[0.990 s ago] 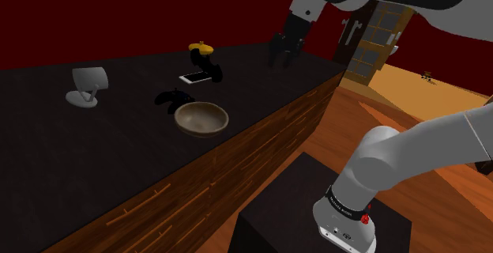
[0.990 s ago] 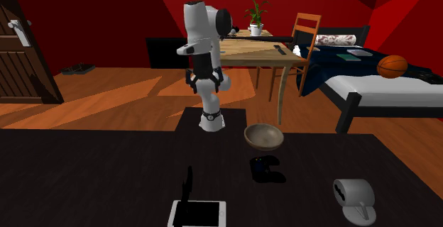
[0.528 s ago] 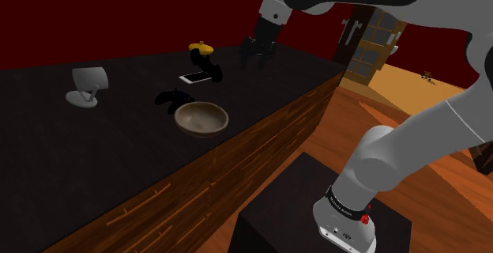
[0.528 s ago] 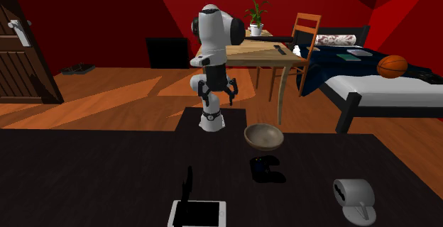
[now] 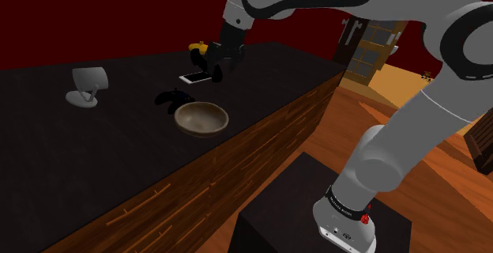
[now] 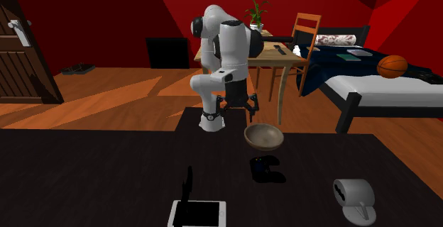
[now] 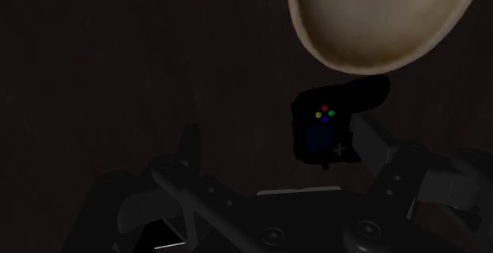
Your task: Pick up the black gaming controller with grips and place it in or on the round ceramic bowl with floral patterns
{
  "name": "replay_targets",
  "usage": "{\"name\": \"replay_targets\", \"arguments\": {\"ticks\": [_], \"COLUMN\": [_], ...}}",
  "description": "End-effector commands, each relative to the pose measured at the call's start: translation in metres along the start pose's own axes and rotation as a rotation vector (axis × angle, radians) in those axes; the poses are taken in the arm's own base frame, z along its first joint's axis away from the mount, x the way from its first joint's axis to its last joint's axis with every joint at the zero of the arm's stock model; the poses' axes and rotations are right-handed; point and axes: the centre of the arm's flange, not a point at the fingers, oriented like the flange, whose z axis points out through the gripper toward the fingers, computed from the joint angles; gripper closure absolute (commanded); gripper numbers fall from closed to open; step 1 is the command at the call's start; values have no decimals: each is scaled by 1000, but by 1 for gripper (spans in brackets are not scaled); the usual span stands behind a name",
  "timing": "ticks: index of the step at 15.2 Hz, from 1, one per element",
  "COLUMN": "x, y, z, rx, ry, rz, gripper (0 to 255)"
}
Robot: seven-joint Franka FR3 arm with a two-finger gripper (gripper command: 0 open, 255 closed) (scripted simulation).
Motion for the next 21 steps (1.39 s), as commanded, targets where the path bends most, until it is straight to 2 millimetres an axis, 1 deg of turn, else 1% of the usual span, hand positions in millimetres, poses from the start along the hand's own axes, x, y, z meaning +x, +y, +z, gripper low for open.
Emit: {"name": "replay_targets", "arguments": {"ticks": [1, 9, 10, 16, 17, 21], "x": [16, 73, 75, 75, 75, 75], "y": [-19, -94, -96, -96, -96, -96], "z": [14, 61, 63, 95, 103, 103], "rx": [-2, -11, -11, -11, -11, -11], "ry": [3, 10, 11, 11, 11, 11], "rz": [-12, -61, -63, -63, -63, -63], "gripper": [0, 0, 0, 0, 0, 0]}}
